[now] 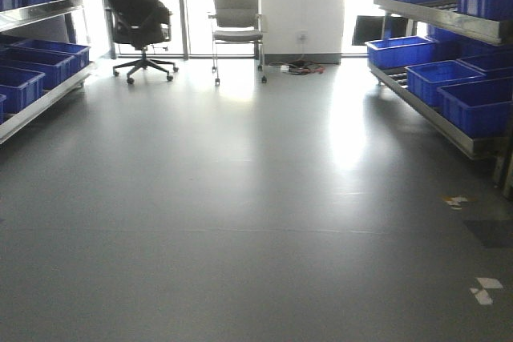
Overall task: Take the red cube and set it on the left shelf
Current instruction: 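Drive the base up to the shelf rack of blue bins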
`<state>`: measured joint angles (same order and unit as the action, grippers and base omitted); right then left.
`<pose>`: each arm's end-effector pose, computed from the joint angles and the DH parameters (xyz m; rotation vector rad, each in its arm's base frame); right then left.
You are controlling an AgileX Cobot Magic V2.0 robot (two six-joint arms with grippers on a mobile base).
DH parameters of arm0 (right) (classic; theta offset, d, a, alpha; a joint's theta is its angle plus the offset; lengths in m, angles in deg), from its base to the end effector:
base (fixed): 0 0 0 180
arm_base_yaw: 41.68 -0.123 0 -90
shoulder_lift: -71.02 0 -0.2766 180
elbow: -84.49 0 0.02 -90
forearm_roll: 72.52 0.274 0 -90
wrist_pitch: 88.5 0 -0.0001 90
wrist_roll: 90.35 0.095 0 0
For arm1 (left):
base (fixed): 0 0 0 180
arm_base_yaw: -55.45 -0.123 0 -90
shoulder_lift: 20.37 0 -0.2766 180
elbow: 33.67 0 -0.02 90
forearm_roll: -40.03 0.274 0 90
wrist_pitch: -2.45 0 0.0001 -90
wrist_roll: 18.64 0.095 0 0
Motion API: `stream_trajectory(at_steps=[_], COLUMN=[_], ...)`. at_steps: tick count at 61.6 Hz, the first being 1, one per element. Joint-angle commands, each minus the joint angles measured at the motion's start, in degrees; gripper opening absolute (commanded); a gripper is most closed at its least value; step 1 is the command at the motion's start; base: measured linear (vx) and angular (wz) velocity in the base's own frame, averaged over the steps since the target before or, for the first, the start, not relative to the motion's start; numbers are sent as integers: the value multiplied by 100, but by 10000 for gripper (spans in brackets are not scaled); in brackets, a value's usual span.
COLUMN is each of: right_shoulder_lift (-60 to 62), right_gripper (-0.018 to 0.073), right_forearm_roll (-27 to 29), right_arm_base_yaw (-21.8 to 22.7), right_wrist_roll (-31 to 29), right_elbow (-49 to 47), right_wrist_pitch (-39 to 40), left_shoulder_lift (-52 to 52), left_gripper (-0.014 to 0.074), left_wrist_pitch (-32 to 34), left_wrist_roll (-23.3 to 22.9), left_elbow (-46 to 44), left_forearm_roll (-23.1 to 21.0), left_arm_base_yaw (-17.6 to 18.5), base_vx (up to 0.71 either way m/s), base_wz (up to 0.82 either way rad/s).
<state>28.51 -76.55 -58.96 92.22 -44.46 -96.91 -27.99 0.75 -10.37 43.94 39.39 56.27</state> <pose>0.1566 0.0477 0.2931 -0.2823 1.7608 0.1904 0.0921 -0.0014 0.2074 0.1121 1.5138 0.0949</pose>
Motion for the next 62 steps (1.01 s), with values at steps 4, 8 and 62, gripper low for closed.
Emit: stream_trajectory(at_steps=[4, 8, 62], right_shoulder_lift=[27, 27, 27], right_gripper=[57, 57, 57], right_forearm_roll=[-59, -59, -59], right_arm_base_yaw=[29, 29, 29], right_wrist_roll=[-71, -71, -71], right_elbow=[-146, -146, -146], right_wrist_pitch=[452, 452, 448], left_shoulder_lift=[2, 2, 2], left_gripper=[106, 106, 106], left_wrist_pitch=[518, 518, 518], left_wrist_roll=[3, 3, 3], left_elbow=[126, 126, 126], left_forearm_roll=[-27, -27, -27], left_arm_base_yaw=[38, 38, 38], base_vx=[47, 46, 46], base_wz=[25, 26, 35])
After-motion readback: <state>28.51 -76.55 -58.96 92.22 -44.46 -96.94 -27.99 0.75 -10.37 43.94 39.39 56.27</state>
